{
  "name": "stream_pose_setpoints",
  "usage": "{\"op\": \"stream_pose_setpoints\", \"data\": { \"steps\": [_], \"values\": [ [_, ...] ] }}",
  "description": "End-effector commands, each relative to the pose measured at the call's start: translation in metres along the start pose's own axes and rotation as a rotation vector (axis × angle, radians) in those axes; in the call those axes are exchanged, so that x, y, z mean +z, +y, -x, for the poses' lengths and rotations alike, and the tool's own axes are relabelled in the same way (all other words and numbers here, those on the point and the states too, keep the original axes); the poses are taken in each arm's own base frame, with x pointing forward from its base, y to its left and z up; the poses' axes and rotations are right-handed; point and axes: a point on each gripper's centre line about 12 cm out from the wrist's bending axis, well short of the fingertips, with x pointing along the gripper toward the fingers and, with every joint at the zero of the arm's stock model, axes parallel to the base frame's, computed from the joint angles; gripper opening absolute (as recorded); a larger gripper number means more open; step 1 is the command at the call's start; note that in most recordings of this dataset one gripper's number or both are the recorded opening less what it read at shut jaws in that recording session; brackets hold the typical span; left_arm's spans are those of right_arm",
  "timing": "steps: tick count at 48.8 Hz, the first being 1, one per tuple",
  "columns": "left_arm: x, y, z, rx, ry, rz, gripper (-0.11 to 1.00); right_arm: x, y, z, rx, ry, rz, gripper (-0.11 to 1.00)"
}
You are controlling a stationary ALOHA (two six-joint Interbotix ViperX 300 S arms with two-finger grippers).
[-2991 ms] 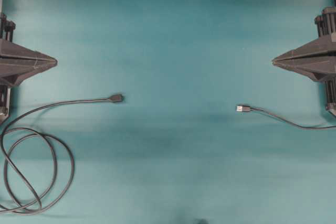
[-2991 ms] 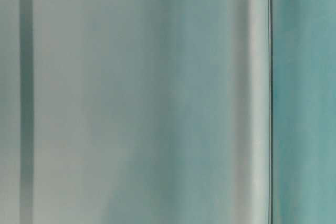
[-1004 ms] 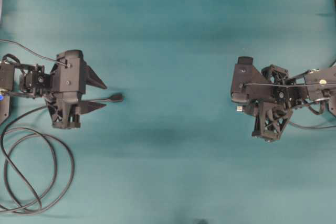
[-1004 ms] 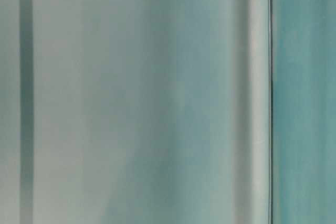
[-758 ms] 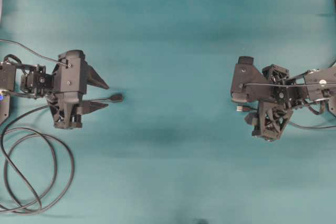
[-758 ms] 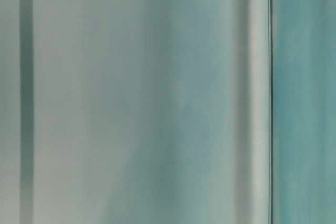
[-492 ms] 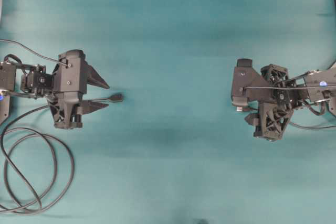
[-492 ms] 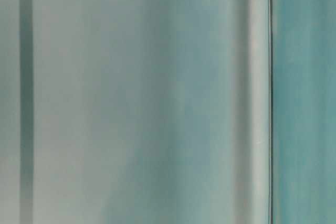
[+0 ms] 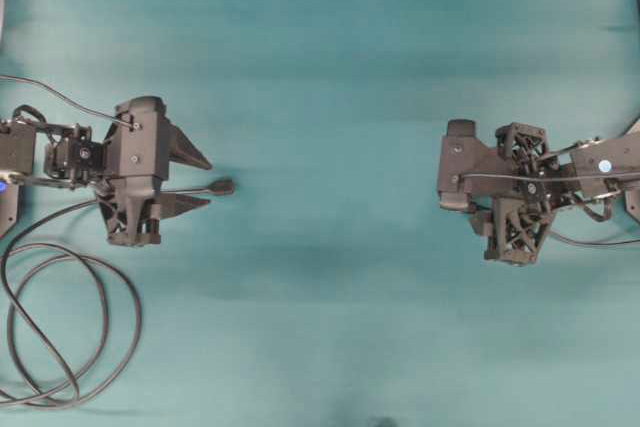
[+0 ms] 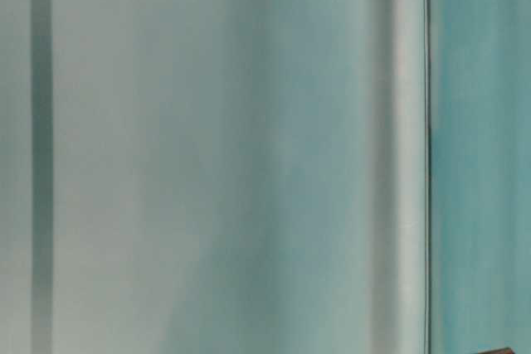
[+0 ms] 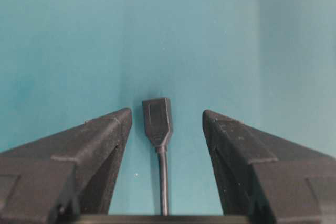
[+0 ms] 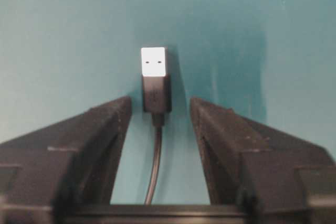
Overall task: Insert the USB using both arms.
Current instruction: 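Close the right gripper on the male plug and left gripper on the socket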
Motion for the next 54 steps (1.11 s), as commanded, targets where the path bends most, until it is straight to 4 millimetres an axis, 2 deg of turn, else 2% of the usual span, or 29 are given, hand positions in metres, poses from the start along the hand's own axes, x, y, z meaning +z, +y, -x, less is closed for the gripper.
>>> {"op": "stream_pose_setpoints", "data": {
  "steps": [1, 25, 32, 38, 54],
  "values": [
    [0.012, -0.001, -0.001, -0.002, -0.034, -0.011, 0.74, 0.007, 0.003, 0.001, 0.008, -0.022, 0.001, 0.53],
    [0.008, -0.001, -0.002, -0.003, -0.018, -0.012, 0.74, 0.009, 0.002, -0.001, 0.000, -0.027, 0.032, 0.37],
    [0.007, -0.001, -0.002, -0.002, -0.017, -0.013, 0.74, 0.009, 0.002, -0.001, 0.002, -0.032, 0.033, 0.31],
    [0.006, -0.001, -0.002, -0.003, -0.012, -0.016, 0.74, 0.009, 0.003, -0.001, 0.008, -0.043, 0.042, 0.20],
    [-0.001, -0.002, -0.004, -0.005, 0.021, -0.018, 0.73, 0.007, 0.005, -0.001, 0.012, -0.041, 0.062, 0.20]
  ]
}}
